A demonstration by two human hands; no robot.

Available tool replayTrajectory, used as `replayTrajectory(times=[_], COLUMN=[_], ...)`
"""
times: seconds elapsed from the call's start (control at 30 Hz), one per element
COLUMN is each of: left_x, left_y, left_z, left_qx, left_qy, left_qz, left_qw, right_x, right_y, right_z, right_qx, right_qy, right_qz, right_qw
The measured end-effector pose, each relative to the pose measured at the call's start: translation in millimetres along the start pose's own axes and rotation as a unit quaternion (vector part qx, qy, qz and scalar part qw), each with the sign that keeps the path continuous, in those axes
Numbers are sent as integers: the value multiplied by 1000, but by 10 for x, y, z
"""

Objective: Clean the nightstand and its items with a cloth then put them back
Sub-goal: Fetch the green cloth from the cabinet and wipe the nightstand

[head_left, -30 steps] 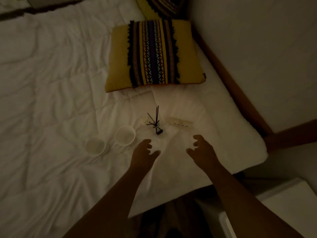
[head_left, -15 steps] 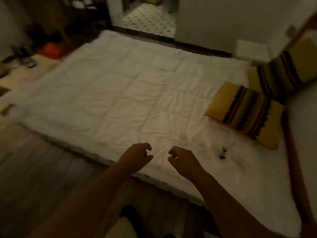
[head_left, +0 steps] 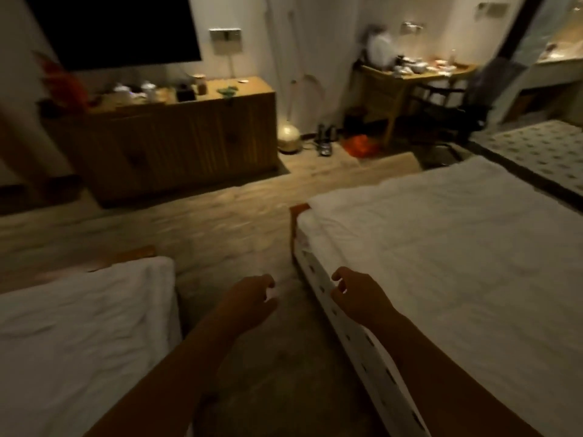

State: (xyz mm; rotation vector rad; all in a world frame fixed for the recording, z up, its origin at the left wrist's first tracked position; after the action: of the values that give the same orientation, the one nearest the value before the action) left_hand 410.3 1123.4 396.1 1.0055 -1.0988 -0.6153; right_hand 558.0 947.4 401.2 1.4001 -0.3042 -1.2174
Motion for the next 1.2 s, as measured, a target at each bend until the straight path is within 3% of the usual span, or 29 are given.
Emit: replayTrajectory(times=[0.23,0.5,0.93,1.2], left_x=[-1366,-2611,-4414,-5934], left_y=[1157,1989,3239,3812], left_z=[-593,-2033,-4785,-6799], left_qx=[60,93,89,80], left_qy=[71,102,143,126], left_qz=[30,13,-14,-5], left_qw=[995,990,986,989], right_x=[-1770,-3092,-4564,-5550], right_y=[-252,-407,-419,-567], right_z=[-1341,-3412,-6711,-8955], right_qx=[-18,-26,-18,-8], right_qy=[90,178,183,175], right_qz=[-6,22,17,23], right_qw=[996,983,983,984])
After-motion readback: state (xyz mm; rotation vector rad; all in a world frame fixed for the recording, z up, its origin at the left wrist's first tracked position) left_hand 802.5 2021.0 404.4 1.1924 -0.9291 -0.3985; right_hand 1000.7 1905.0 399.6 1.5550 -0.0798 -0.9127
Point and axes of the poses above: each hand's wrist, its own z-axis away from the middle knuckle, its own y-axis out of the back of the hand, x = y × z, the point moved 6 cm from there along -z, towards the middle knuckle, and after that the axes turned 7 degrees about -y, right-handed, at the moved point
